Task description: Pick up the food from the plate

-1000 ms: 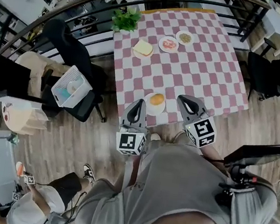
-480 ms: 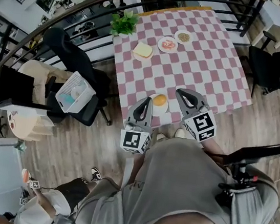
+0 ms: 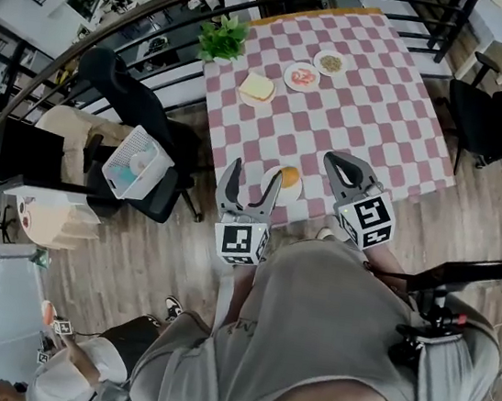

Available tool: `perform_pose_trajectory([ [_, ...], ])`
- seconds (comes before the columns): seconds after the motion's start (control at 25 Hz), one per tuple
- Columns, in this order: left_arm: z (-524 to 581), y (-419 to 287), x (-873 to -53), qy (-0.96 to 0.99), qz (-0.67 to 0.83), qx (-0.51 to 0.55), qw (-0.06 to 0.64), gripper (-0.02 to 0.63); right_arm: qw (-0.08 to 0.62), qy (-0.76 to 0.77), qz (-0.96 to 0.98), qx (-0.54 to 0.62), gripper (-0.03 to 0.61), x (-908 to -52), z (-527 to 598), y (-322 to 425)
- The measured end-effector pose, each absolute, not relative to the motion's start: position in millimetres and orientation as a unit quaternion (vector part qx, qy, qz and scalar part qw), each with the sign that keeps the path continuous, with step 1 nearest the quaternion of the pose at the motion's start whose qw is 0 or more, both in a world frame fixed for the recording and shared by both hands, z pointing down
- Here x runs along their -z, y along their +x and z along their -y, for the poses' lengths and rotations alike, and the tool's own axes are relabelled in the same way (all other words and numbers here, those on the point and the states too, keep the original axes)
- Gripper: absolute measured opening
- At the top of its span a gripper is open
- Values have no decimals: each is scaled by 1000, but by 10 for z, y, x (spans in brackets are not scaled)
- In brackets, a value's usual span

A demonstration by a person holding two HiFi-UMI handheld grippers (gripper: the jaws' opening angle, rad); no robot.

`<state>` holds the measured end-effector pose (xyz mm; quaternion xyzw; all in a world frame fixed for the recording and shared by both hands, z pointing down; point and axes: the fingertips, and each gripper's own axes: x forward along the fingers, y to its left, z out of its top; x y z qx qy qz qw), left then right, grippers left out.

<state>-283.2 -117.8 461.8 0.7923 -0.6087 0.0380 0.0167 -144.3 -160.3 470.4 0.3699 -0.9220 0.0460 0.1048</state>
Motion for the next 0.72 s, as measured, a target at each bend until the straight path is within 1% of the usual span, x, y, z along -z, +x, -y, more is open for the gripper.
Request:
perform_pose_trajectory([
  [0.32,1272,-2765,-4868,814,572,-100,28,364,104,368,923,-48,15,-4721,1641,-1473],
  [0.64,1630,-2721,-5804,839,463,-279,59,362,118,382,915,-53,15,-4761,1622,-1305],
  [0.68,1668,-2729,-5914,840,450,-296,62,356,121,385,913,-53,15,-4766,1608,-1270],
  [0.72,1696,-2734,-6027,839,440,-313,67,337,124,389,911,-54,15,-4774,1593,-1230],
])
